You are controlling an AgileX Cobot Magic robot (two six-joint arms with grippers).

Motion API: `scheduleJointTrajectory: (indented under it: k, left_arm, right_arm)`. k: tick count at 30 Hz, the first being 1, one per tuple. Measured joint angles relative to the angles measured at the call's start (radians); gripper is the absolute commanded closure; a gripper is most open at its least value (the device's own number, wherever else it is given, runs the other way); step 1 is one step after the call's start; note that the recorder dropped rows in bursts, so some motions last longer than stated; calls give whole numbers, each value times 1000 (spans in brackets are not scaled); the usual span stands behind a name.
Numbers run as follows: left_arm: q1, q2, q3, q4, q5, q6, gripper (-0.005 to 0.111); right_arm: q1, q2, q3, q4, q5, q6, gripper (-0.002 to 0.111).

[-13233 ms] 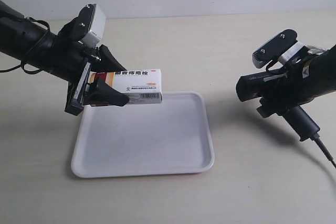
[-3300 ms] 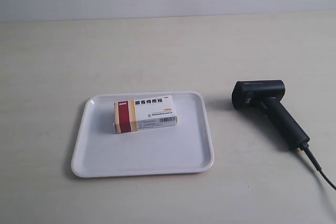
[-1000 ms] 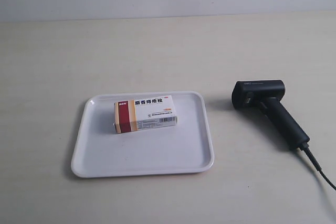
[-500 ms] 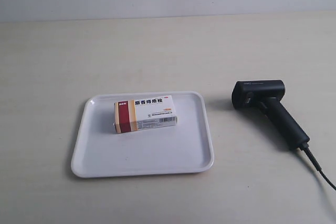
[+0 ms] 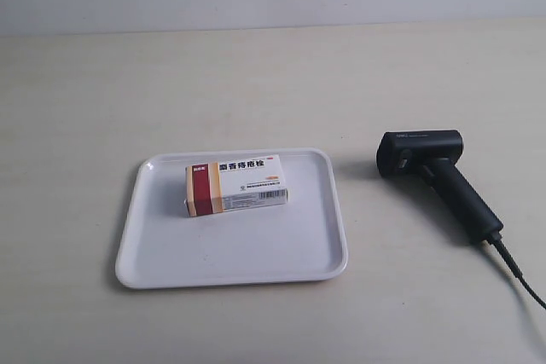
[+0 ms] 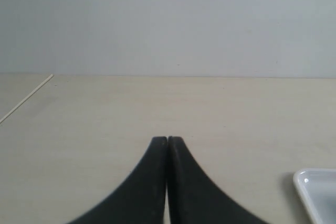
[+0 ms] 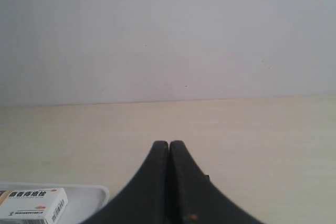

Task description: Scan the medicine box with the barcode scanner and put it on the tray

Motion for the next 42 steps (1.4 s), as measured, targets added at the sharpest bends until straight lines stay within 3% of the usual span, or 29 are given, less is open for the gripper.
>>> scheduleJointTrajectory:
  k: [9,17,22,42]
  left_arm:
    - [0,0,0,0,0,0,104]
    - [0,0,0,0,0,0,104]
    - [0,0,0,0,0,0,104]
    - [0,0,0,0,0,0,104]
  right_arm:
    - [-16,-13,0,-1,4,0,108]
    - [-231,-127,0,-4,26,0,108]
    - [-293,-141,0,-4,66,0,108]
    - [-297,-141,0,-4,81,0,108]
